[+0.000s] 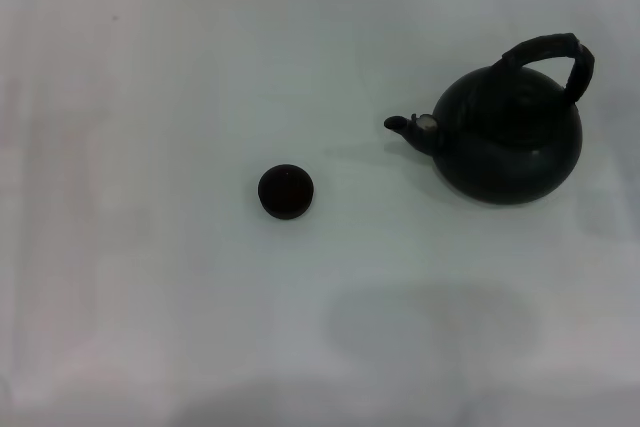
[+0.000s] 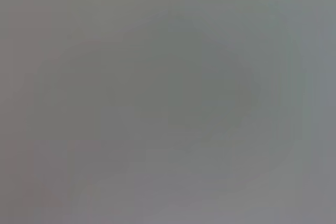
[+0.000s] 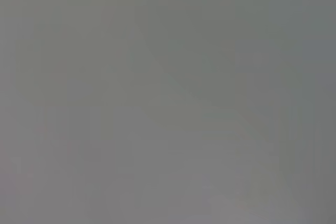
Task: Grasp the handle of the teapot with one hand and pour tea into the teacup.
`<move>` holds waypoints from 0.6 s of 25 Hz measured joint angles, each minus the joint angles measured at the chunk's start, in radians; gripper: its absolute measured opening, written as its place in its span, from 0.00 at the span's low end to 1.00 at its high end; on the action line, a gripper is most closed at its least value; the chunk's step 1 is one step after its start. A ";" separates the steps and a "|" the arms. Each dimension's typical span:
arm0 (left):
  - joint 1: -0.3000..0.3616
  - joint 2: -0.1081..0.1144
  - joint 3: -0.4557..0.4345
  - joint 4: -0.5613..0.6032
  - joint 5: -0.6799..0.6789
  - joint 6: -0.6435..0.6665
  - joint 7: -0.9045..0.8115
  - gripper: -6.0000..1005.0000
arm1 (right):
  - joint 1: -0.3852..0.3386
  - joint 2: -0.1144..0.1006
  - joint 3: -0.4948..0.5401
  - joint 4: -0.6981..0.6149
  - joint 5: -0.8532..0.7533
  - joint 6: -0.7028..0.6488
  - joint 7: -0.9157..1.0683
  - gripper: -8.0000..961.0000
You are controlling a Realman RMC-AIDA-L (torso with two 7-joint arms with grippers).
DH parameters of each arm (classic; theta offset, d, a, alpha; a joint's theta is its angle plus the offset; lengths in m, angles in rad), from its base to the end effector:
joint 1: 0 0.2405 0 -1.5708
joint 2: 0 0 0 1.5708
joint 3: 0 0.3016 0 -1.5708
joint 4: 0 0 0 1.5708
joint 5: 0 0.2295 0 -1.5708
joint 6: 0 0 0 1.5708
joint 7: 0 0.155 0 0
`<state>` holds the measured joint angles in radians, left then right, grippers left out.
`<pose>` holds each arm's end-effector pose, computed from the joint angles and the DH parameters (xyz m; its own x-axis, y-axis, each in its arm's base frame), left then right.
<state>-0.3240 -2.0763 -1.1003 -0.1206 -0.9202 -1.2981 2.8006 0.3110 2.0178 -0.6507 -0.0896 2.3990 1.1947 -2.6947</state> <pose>-0.4357 0.3182 0.0134 0.5204 -0.1889 0.8328 0.8514 0.1899 -0.4889 0.4663 0.3150 0.0320 0.6466 -0.0053 -0.7628 -0.7609 0.0651 -0.6455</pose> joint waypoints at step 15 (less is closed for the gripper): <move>-0.030 -0.001 0.000 -0.001 0.149 0.076 0.008 0.89 | -0.007 -0.001 0.067 0.058 0.002 -0.021 0.003 0.62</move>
<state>-0.3542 -2.0776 -1.1001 -0.1216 -0.7711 -1.2226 2.8084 0.3039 2.0172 -0.5832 -0.0317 2.4014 1.1736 -2.6921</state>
